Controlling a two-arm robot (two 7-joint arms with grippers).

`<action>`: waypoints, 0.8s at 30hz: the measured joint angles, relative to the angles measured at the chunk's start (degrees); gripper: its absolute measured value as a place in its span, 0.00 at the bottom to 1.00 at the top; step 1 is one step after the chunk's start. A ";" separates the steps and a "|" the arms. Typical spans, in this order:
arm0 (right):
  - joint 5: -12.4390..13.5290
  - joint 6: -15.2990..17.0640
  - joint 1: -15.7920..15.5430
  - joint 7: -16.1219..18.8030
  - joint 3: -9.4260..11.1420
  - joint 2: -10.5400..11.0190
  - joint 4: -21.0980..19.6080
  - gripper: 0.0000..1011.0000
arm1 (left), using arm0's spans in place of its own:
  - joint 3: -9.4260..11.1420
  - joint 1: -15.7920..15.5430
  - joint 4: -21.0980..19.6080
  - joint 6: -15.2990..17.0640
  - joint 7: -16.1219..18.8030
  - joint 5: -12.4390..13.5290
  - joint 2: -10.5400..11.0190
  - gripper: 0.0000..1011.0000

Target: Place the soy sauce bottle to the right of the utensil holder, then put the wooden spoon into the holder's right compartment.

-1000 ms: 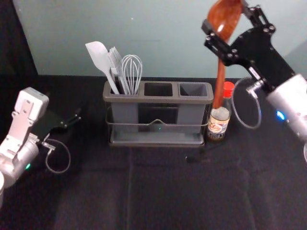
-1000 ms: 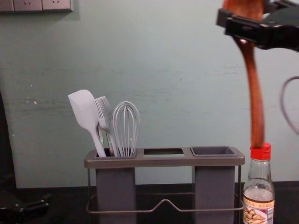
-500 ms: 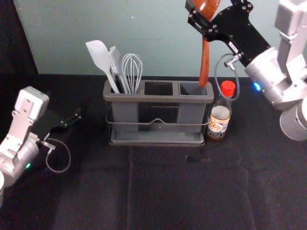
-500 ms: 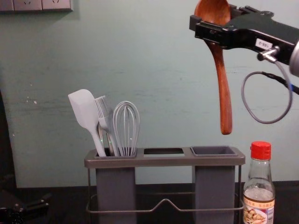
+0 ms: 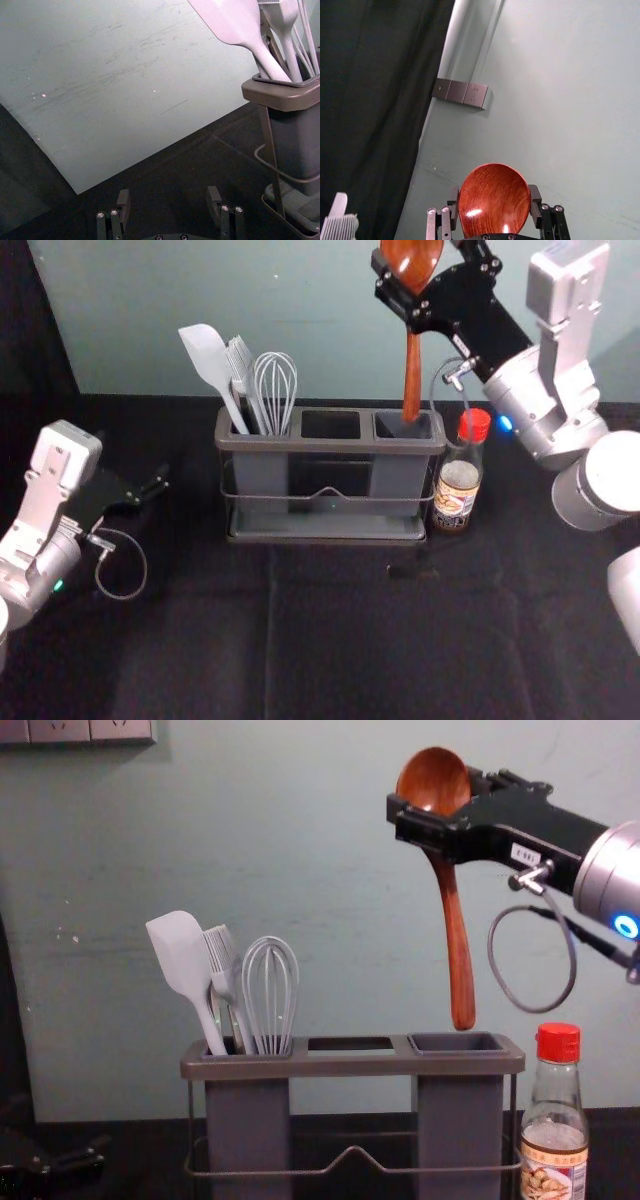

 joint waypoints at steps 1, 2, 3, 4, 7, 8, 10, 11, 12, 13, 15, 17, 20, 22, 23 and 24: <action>-0.17 -0.23 0.01 -0.02 -0.05 -0.06 0.29 0.83 | 0.00 0.00 0.00 0.00 0.00 0.00 0.00 0.99; -0.46 -0.68 0.01 -0.05 -0.13 -0.21 0.99 0.83 | 0.00 0.00 0.00 0.00 0.00 0.00 0.00 0.99; -0.53 -0.86 0.01 -0.07 -0.14 -0.28 1.24 0.83 | 0.00 0.00 0.00 0.00 0.00 0.00 0.00 0.99; -0.61 -1.10 0.01 -0.08 -0.15 -0.38 1.57 0.83 | 0.00 0.00 0.00 0.00 0.00 0.00 0.00 0.99; -0.80 -2.05 -0.01 -0.10 -0.15 -0.78 2.73 0.83 | -0.01 0.00 0.00 0.00 0.00 0.00 0.00 0.99; -0.87 -2.48 -0.14 -0.12 -0.17 -1.00 3.32 0.83 | 0.00 0.00 0.00 0.00 0.00 0.00 0.00 0.99; -0.94 -2.86 -0.28 -0.14 -0.21 -1.19 3.80 0.83 | 0.00 0.00 0.00 0.00 0.00 0.00 0.00 0.99; -0.99 -3.06 -0.37 -0.15 -0.22 -1.28 4.02 0.83 | 0.00 0.00 0.00 0.00 0.00 0.00 0.00 0.99; -1.07 -3.32 -0.56 -0.18 -0.23 -1.44 4.32 0.83 | 0.00 0.00 0.00 0.00 0.00 0.00 0.00 0.99; -1.11 -3.47 -0.70 -0.18 -0.25 -1.51 4.47 0.83 | 0.00 0.00 0.00 0.00 0.00 0.00 0.00 0.99; -1.20 -3.72 -0.94 -0.18 -0.28 -1.62 4.78 0.83 | 0.00 0.00 0.00 0.00 0.00 0.00 0.00 0.99; -1.37 -4.03 -1.41 -0.19 -0.31 -1.73 5.19 0.83 | 0.00 0.00 0.00 0.00 0.00 0.00 0.00 0.99; -1.51 -4.38 -2.10 -0.19 -0.33 -1.79 5.55 0.83 | 0.00 0.00 0.00 0.00 0.00 0.00 0.00 0.99; -1.67 -4.65 -2.65 -0.20 -0.33 -1.84 5.81 0.83 | 0.00 0.00 0.00 0.00 0.00 0.00 0.00 0.99; -1.69 -4.70 -2.84 -0.21 -0.33 -1.86 5.86 0.83 | 0.00 0.00 0.00 0.00 0.00 0.00 0.00 0.99; -1.71 -4.73 -3.03 -0.21 -0.32 -1.87 5.89 0.83 | 0.00 0.00 0.00 0.00 0.00 0.00 0.00 0.99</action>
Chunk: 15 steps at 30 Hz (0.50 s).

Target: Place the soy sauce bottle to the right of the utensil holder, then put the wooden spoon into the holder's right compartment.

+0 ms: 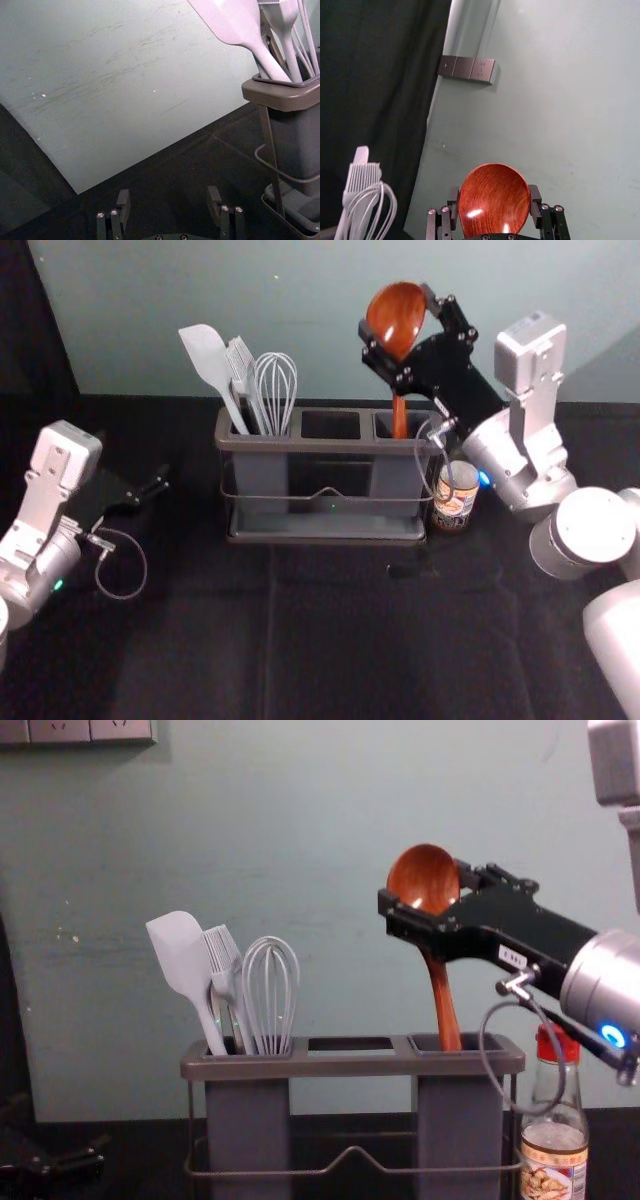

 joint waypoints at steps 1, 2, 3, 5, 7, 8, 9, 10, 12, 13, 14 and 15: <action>0.00 -0.03 -0.40 0.00 0.03 -0.01 0.04 0.83 | 0.00 0.00 0.00 0.00 0.00 0.00 0.00 0.99; 0.00 -0.04 -0.58 0.00 0.06 -0.01 0.05 0.83 | 0.00 0.00 0.00 0.00 0.00 0.00 0.00 0.99; 0.00 -0.06 -0.77 0.01 0.07 0.00 0.05 0.83 | 0.00 0.00 0.00 0.00 0.00 0.00 0.00 0.99; 0.00 -0.11 -1.32 0.04 0.11 0.02 0.04 0.83 | 0.00 0.00 0.00 0.00 0.00 0.00 0.00 0.99; 0.00 -0.23 -1.68 0.06 0.13 0.03 0.01 0.83 | 0.00 0.00 0.00 0.00 0.00 0.00 0.00 0.99; 0.00 -0.32 -2.03 0.08 0.16 0.04 -0.01 0.83 | 0.00 0.00 0.00 0.00 0.00 0.00 0.00 0.99; 0.00 -0.34 -2.19 0.09 0.18 0.06 -0.02 0.83 | 0.00 0.00 0.00 0.00 0.00 0.00 0.00 0.99; 0.00 -0.36 -2.44 0.11 0.20 0.08 -0.02 0.83 | 0.00 0.00 0.00 0.00 0.00 0.00 0.00 0.99; 0.00 -0.39 -2.66 0.12 0.22 0.11 -0.03 0.83 | 0.00 0.00 0.00 0.00 0.00 0.00 0.00 0.99; 0.00 -0.41 -2.85 0.13 0.23 0.13 -0.03 0.83 | 0.00 0.00 0.00 0.00 0.00 0.00 0.00 0.99; -0.02 -0.41 -2.93 0.14 0.23 0.14 -0.03 0.83 | 0.00 0.00 0.00 0.00 0.00 0.00 0.00 0.99; -0.05 -0.41 -3.09 0.19 0.22 0.15 -0.10 0.83 | 0.00 0.00 0.00 0.00 0.00 0.00 0.00 0.99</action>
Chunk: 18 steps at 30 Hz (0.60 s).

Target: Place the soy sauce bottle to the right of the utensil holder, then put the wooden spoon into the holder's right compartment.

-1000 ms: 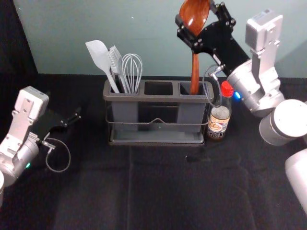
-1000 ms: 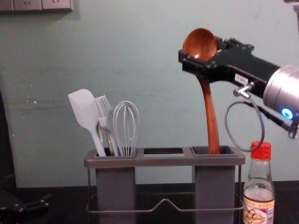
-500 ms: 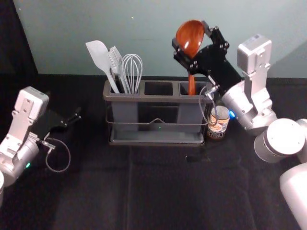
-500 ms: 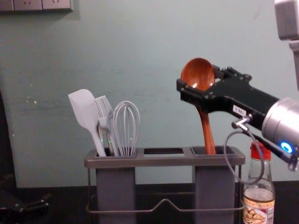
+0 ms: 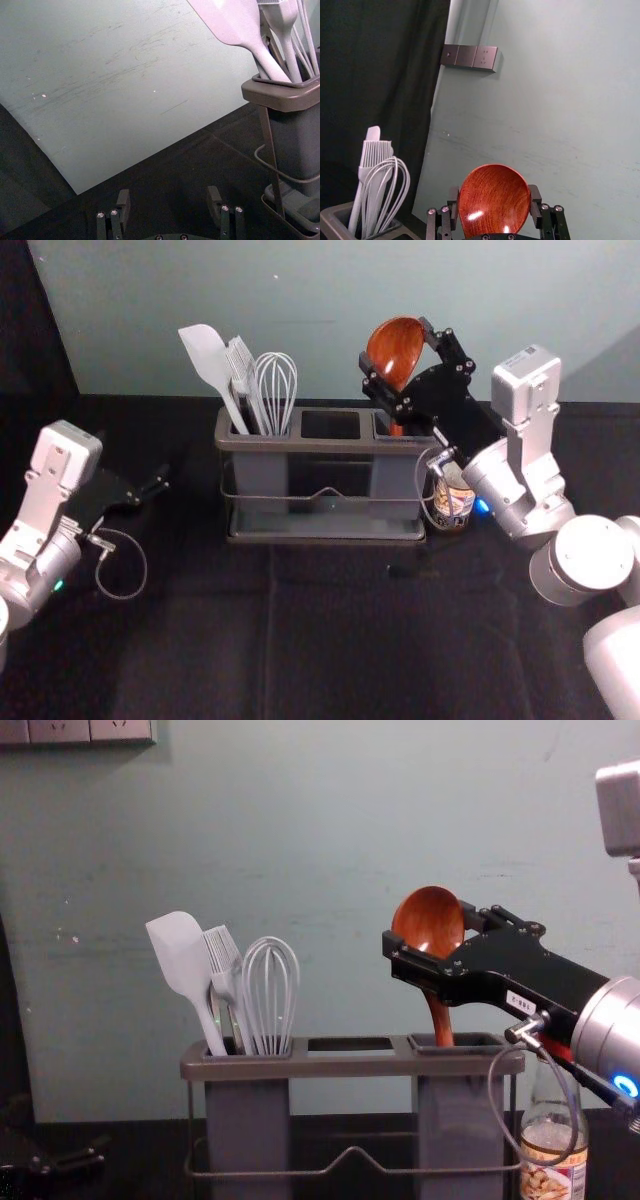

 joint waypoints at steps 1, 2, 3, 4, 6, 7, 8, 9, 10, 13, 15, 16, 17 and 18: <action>-0.03 0.00 -0.07 0.06 -0.02 0.01 -0.05 0.83 | 0.00 0.00 0.00 0.00 0.00 0.00 0.00 0.99; -0.05 0.00 -0.14 0.16 -0.04 0.03 -0.11 0.83 | 0.00 0.00 0.00 0.00 0.00 0.00 0.00 0.99; -0.08 0.00 -0.21 0.21 -0.08 0.05 -0.16 0.83 | 0.00 0.00 0.00 0.00 0.00 0.00 0.00 0.99; -0.12 0.01 -0.28 0.26 -0.11 0.08 -0.23 0.83 | 0.00 0.00 0.00 0.00 0.00 0.00 0.00 0.99; -0.47 0.03 -0.48 0.30 -0.30 0.20 -0.57 0.83 | 0.00 0.00 0.00 0.00 0.00 0.00 0.00 0.99; -0.55 0.04 -0.55 0.32 -0.36 0.24 -0.71 0.83 | 0.00 0.00 0.00 0.00 0.00 0.00 0.00 0.99; -0.62 0.07 -0.65 0.32 -0.41 0.28 -0.86 0.83 | 0.00 0.00 0.00 0.00 0.00 0.00 0.00 0.99; -0.75 0.11 -0.88 0.32 -0.49 0.34 -1.15 0.83 | 0.00 0.00 0.00 0.00 0.00 0.00 0.00 0.99; -0.82 0.15 -1.00 0.32 -0.52 0.37 -1.29 0.83 | 0.00 0.00 0.00 0.00 0.00 0.00 0.00 0.99; -0.91 0.20 -1.60 0.32 -0.56 0.55 -1.79 0.83 | 0.00 0.00 0.00 0.00 0.00 0.00 0.00 0.99; -0.93 0.18 -2.01 0.32 -0.54 0.66 -2.01 0.83 | 0.00 0.00 0.00 0.00 0.00 0.00 0.00 0.99; -0.93 0.17 -2.14 0.31 -0.51 0.69 -2.06 0.83 | 0.00 0.00 0.00 0.00 0.00 0.00 0.00 0.99; -0.93 0.15 -2.37 0.32 -0.45 0.75 -2.12 0.83 | 0.00 0.00 0.00 0.00 0.00 0.00 0.00 0.99; -0.93 0.15 -2.37 0.32 -0.45 0.75 -2.12 0.83 | 0.00 0.00 0.00 0.00 0.00 0.00 0.00 0.99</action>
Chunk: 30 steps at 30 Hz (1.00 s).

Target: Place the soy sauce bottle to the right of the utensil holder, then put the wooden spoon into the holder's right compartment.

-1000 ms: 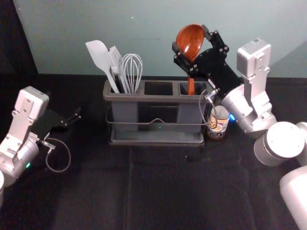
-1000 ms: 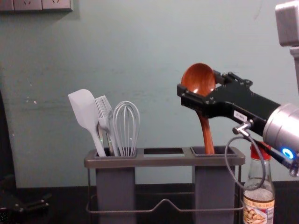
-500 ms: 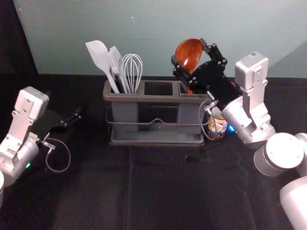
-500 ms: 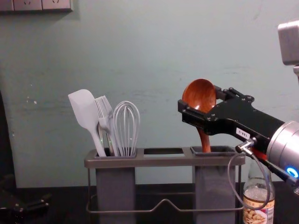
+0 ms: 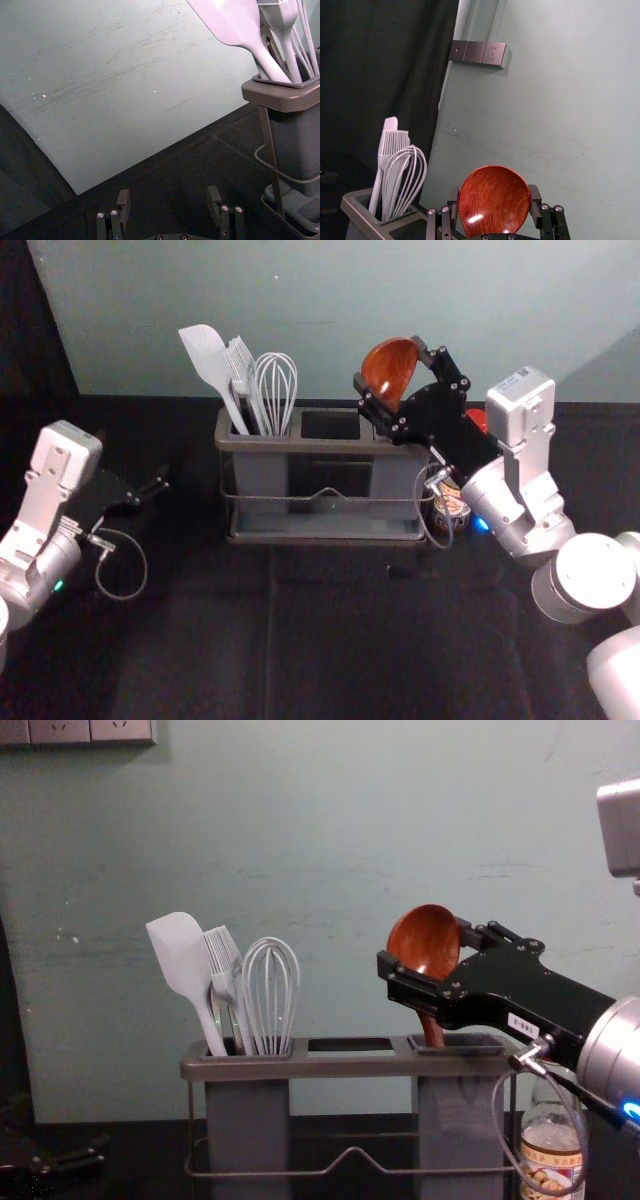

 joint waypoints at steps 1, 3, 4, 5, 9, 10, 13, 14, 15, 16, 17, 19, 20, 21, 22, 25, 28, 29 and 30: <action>0.00 -0.02 -0.23 0.00 0.08 0.08 -0.07 0.83 | 0.00 0.00 0.00 0.00 0.00 0.00 0.00 0.99; 0.00 -0.06 -0.41 0.00 0.14 0.17 -0.11 0.83 | 0.00 0.00 0.00 0.00 0.00 0.00 0.00 0.99; 0.01 -0.14 -0.55 0.00 0.19 0.24 -0.12 0.83 | 0.00 0.00 0.00 0.00 0.00 0.01 0.00 0.99; 0.00 -0.18 -0.61 0.00 0.21 0.25 -0.13 0.83 | 0.00 0.00 0.00 0.00 0.00 0.00 0.00 0.99; -0.14 -0.28 -1.01 0.00 0.36 0.40 -0.37 0.83 | 0.00 0.00 0.00 0.00 0.00 0.01 0.00 0.99; -0.13 -0.29 -1.06 0.00 0.39 0.40 -0.43 0.83 | 0.00 0.00 0.00 0.00 0.00 0.00 0.00 0.99; -0.05 -0.33 -1.27 0.00 0.52 0.43 -0.64 0.84 | 0.00 0.00 0.00 0.00 0.00 0.00 0.00 0.99; -0.04 -0.37 -1.31 0.00 0.55 0.44 -0.68 0.86 | 0.00 0.00 0.00 0.00 0.00 0.00 0.00 0.99; -0.04 -0.42 -1.35 0.00 0.59 0.43 -0.71 0.87 | 0.00 0.00 0.00 0.00 0.00 0.00 0.00 0.99; -0.04 -0.45 -1.46 -0.03 0.64 0.41 -0.82 0.91 | 0.00 0.00 0.00 0.00 0.00 0.01 0.00 0.99; -0.04 -0.46 -1.53 -0.07 0.67 0.40 -0.91 0.92 | 0.00 0.00 0.00 0.00 0.00 0.00 0.00 0.99; -0.02 -0.47 -1.71 -0.33 0.85 0.32 -1.11 0.97 | 0.00 0.00 0.00 0.00 0.00 0.00 0.00 0.99; 0.00 -0.48 -1.75 -0.37 0.91 0.27 -1.19 0.99 | 0.00 0.00 0.00 0.00 0.00 0.00 0.00 0.99; 0.02 -0.50 -1.77 -0.41 0.98 0.23 -1.24 0.99 | 0.00 0.00 0.00 0.00 0.00 0.00 0.00 0.99; 0.07 -0.57 -1.78 -0.53 1.14 0.13 -1.33 0.99 | 0.00 0.00 0.00 0.00 0.00 0.00 0.00 0.99; 0.39 -0.83 -1.96 -0.98 1.62 -0.13 -1.96 0.99 | 0.00 0.00 0.00 0.00 0.00 0.00 0.00 0.99; 0.59 -0.97 -2.61 -1.50 2.20 -0.27 -3.41 0.99 | 0.00 0.00 0.00 0.00 0.00 0.00 0.00 0.99; 0.59 -0.98 -2.89 -1.70 2.35 -0.27 -3.88 0.99 | 0.00 0.00 0.00 0.00 0.00 0.01 0.00 0.99; 0.59 -0.97 -3.32 -1.86 2.56 -0.25 -4.55 0.99 | 0.00 0.00 0.00 0.00 0.00 0.00 0.00 0.99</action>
